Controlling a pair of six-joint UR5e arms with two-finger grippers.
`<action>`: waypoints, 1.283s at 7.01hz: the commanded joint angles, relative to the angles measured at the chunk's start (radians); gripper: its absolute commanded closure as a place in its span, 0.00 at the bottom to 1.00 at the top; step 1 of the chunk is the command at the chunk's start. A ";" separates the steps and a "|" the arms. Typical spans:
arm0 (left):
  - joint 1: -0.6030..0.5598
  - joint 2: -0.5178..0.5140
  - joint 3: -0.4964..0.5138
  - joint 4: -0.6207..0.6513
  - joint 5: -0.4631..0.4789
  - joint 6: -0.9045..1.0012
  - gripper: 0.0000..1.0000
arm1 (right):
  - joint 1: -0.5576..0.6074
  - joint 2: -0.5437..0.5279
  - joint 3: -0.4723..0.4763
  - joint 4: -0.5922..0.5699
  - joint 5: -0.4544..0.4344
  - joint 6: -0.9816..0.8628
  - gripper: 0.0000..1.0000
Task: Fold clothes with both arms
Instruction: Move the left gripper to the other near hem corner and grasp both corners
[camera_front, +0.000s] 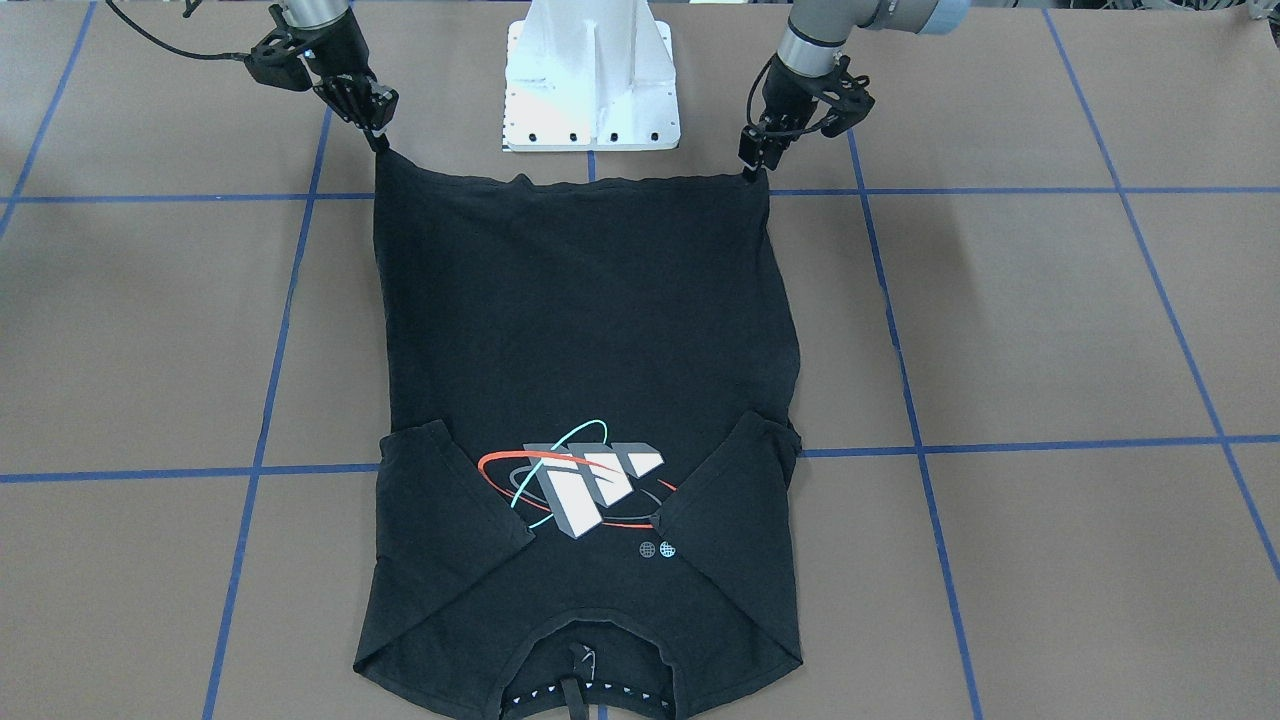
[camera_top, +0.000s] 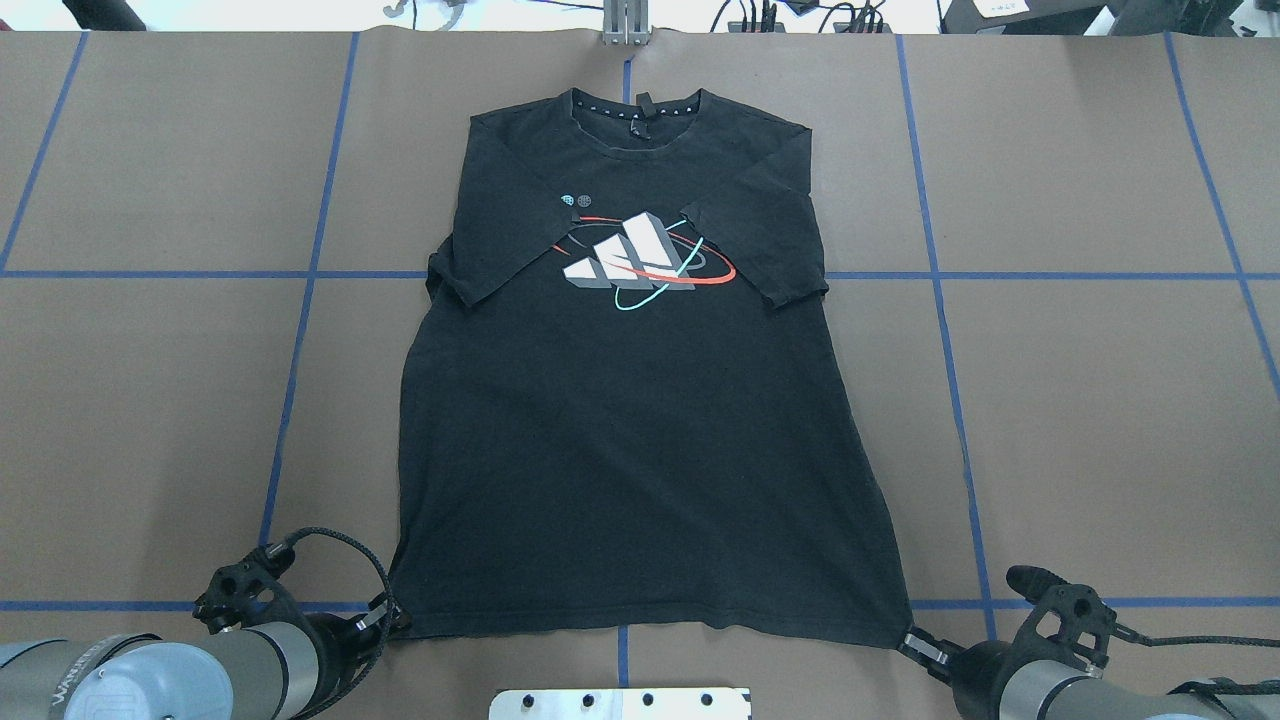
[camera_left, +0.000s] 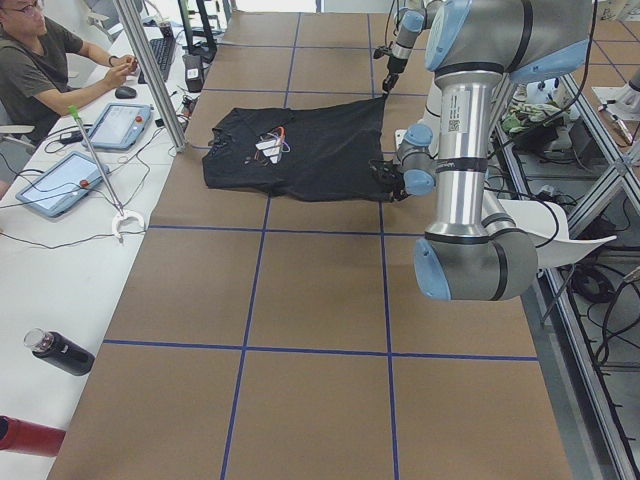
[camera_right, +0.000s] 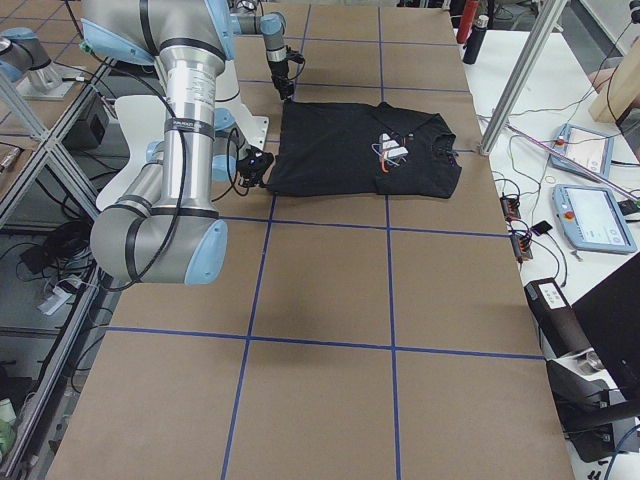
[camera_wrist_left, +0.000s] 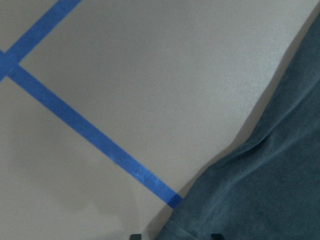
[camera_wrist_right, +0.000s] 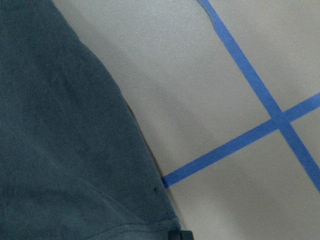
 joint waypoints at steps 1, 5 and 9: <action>0.001 0.002 0.002 0.000 0.000 -0.002 0.63 | 0.000 0.000 0.001 0.000 -0.002 0.000 1.00; 0.001 0.008 -0.047 0.002 0.000 -0.003 1.00 | 0.000 0.000 0.002 0.000 0.000 0.000 1.00; 0.032 0.026 -0.179 0.080 -0.046 -0.002 1.00 | -0.011 -0.008 0.034 0.002 0.014 -0.002 1.00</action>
